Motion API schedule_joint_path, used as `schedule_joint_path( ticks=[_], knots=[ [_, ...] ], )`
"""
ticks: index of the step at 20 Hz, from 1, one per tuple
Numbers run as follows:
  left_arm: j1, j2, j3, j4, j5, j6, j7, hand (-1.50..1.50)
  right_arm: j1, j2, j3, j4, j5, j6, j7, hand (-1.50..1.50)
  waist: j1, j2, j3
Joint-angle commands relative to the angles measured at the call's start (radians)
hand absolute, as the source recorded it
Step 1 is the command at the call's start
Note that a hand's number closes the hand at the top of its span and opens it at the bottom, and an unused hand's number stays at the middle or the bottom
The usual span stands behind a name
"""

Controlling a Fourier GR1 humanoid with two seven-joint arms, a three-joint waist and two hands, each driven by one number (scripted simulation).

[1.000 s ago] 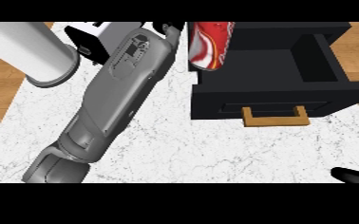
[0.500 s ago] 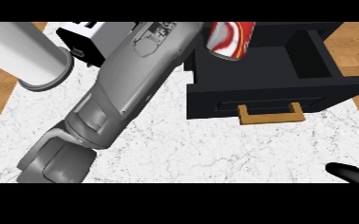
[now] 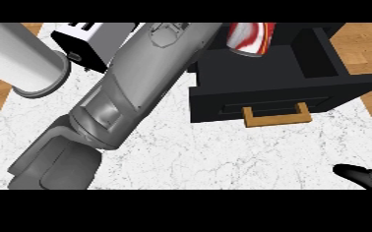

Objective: Pick up the can, place it into the drawer and close the drawer

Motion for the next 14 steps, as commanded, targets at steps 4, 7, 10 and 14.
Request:
schedule_joint_path(
  ticks=[4,7,10,14],
  knots=[
    [-0.019,0.0,-0.037,0.074,0.059,0.099,-0.052,-1.5,-0.009,-0.001,0.012,0.032,-0.003,0.017,-0.029,-1.5,-0.024,0.008,0.001],
    [-0.028,0.0,-0.057,0.103,0.056,0.116,-0.083,-1.5,-0.07,-0.041,-0.015,0.031,-0.018,0.007,0.02,-1.5,-0.028,0.011,0.001],
    [-0.023,0.0,-0.09,0.091,0.085,0.166,-0.074,-1.5,-0.059,-0.048,0.03,0.03,0.046,0.025,-0.01,-1.5,-0.045,0.015,0.002],
    [-0.043,0.0,-0.068,0.105,0.119,0.166,-0.082,-1.5,-0.082,-0.104,0.026,0.026,0.072,0.06,-0.026,-1.5,-0.04,0.012,0.001]
  ],
)
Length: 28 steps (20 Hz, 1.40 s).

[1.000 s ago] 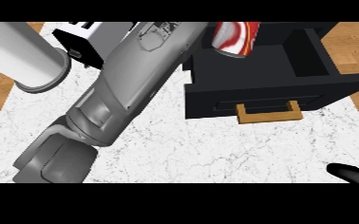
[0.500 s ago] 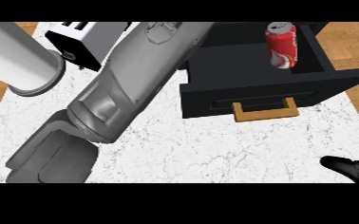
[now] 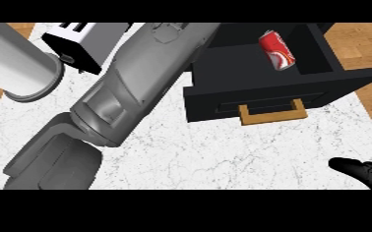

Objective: Pick up the can, place it into the drawer and close the drawer

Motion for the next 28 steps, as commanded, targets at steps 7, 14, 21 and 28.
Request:
schedule_joint_path(
  ticks=[7,14,21,28],
  knots=[
    [-0.016,0.0,0.03,0.015,0.084,-0.008,-0.052,-1.5,-0.091,-0.104,0.105,0.052,0.25,0.034,-0.08,-1.5,0.025,0.002,-0.002],
    [-0.022,0.0,0.034,0.011,0.119,0.005,-0.072,-1.5,-0.157,-0.13,0.245,0.235,0.513,-0.001,-0.203,-1.5,0.056,-0.002,-0.001],
    [-0.027,0.0,0.032,0.043,0.1,-0.006,-0.094,-1.5,-0.236,-0.118,0.351,0.5,0.726,-0.096,-0.292,-1.5,0.089,-0.008,-0.001],
    [-0.057,0.034,0.059,0.056,0.092,-0.059,-0.049,-1.5,-0.322,-0.08,0.426,0.76,0.912,-0.223,-0.342,-1.5,0.106,-0.013,-0.002]
  ],
)
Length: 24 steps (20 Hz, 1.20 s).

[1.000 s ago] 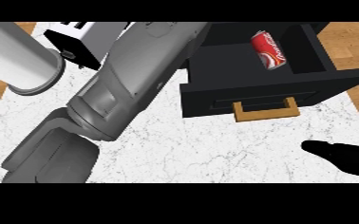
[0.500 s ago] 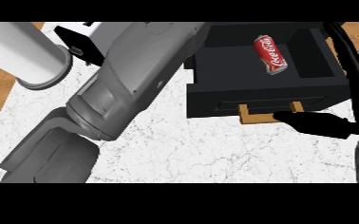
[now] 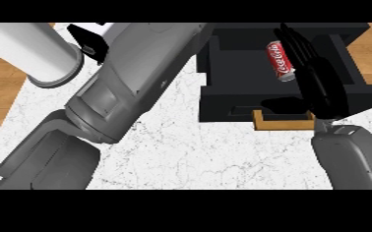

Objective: Pick up the can, place it into the drawer and close the drawer

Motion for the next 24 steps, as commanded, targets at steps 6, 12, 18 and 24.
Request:
schedule_joint_path(
  ticks=[6,12,18,24],
  knots=[
    [0.051,0.06,0.019,-0.041,-0.025,-0.031,0.019,-1.5,-0.224,0.099,0.023,0.394,0.169,-0.16,-0.03,-1.5,0.029,-0.01,-0.001],
    [0.075,0.099,0.013,-0.096,-0.046,-0.031,0.054,-1.5,-0.333,0.15,-0.031,0.691,0.239,-0.379,-0.089,-1.5,0.049,-0.008,0.0],
    [0.116,0.158,0.011,-0.161,-0.058,-0.058,0.101,-1.5,-0.482,0.148,-0.092,0.906,0.285,-0.525,-0.097,-1.5,0.067,-0.005,0.0],
    [0.155,0.229,-0.001,-0.252,-0.068,-0.097,0.18,-1.5,-0.635,0.12,-0.141,1.075,0.287,-0.559,-0.118,-1.5,0.088,-0.002,0.0]
  ],
)
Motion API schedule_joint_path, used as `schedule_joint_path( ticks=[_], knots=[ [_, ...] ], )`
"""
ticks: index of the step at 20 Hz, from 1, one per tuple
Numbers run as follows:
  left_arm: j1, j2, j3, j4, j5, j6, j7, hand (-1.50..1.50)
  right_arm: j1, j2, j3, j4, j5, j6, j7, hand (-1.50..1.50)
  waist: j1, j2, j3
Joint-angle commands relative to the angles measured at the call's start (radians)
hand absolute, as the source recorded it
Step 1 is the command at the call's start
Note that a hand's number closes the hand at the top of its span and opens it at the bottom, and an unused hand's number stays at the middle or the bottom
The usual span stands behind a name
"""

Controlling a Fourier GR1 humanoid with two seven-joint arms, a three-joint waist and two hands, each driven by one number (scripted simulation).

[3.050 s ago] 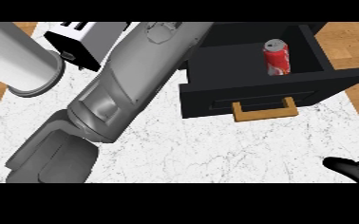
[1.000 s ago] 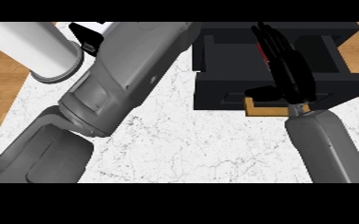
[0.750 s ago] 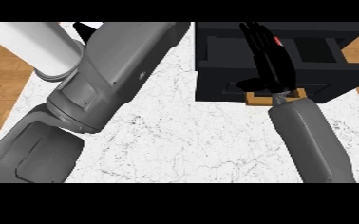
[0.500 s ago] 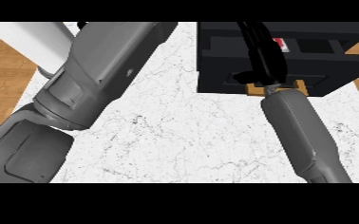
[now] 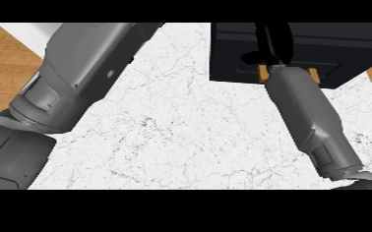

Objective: Pick up the can, place it into the drawer and close the drawer

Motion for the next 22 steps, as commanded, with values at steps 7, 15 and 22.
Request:
schedule_joint_path(
  ticks=[7,15,22],
  knots=[
    [0.101,0.047,-0.025,-0.147,-0.022,-0.004,0.074,-1.5,-0.198,-0.03,-0.067,0.236,0.01,-0.096,-0.043,-1.5,0.029,0.01,0.001],
    [0.179,0.105,-0.033,-0.264,-0.036,-0.018,0.082,-1.5,-0.301,-0.01,-0.127,0.279,-0.049,-0.064,-0.072,-1.5,0.036,0.011,0.001],
    [0.28,0.152,-0.028,-0.364,-0.02,-0.05,0.097,-1.5,-0.322,0.003,-0.195,0.284,-0.119,-0.058,-0.161,-1.5,0.05,0.011,0.001]
  ],
)
